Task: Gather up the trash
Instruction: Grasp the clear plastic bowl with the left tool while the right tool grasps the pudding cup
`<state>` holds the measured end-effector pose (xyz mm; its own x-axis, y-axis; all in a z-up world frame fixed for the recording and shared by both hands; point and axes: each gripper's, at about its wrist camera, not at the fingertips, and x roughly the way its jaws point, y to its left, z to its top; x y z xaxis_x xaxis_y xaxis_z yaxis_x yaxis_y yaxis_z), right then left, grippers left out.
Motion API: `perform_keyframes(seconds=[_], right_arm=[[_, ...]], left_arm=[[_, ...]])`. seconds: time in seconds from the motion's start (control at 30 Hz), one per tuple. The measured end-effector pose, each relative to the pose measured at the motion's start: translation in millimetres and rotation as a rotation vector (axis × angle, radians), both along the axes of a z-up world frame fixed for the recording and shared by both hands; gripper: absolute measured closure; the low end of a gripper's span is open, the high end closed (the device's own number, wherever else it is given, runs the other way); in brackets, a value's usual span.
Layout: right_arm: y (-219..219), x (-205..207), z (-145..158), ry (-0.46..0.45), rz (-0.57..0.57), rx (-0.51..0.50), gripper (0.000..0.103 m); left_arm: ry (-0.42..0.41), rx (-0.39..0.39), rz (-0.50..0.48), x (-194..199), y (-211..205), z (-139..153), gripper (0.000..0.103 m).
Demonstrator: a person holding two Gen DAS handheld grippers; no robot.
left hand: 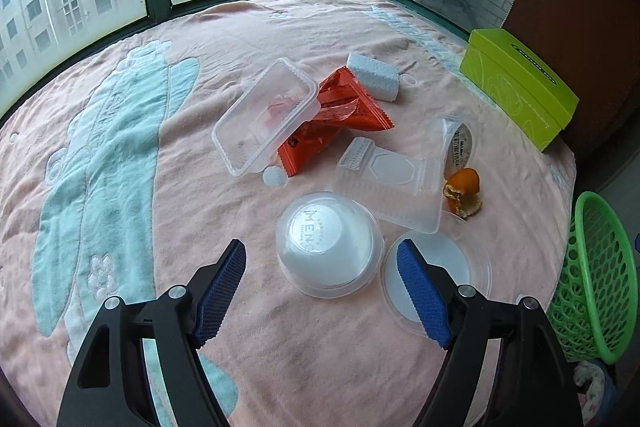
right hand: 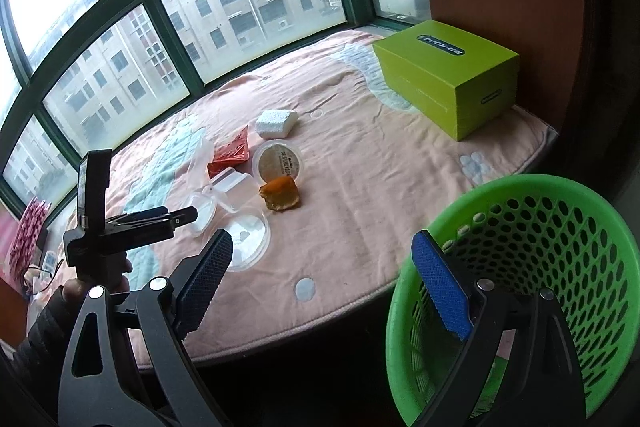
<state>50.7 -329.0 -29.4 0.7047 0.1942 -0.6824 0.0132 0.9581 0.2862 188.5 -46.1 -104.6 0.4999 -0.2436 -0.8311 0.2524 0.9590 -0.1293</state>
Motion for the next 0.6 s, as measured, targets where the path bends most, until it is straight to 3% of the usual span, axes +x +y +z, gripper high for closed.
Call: perform_keyframes(seconds=[0.2,0.43,0.6], right_arm=[[10.6,12.9,-7.5,0.020,0.020,-0.002,0.013],[23.7,27.3,-13.1,0.032,0.044,0.003,0.013],[32.6,40.9,-16.3,0.039,0.058,-0.001,0.013]], left_arm=[[0.018,-0.024,-0.009,6.8,0.9,-7.3,0.031],[0.039,-0.052,-0.022,12.9,0.8,-14.5,0.050],[0.034,-0.059,-0.019,11.6,2.5,-13.0,0.050]])
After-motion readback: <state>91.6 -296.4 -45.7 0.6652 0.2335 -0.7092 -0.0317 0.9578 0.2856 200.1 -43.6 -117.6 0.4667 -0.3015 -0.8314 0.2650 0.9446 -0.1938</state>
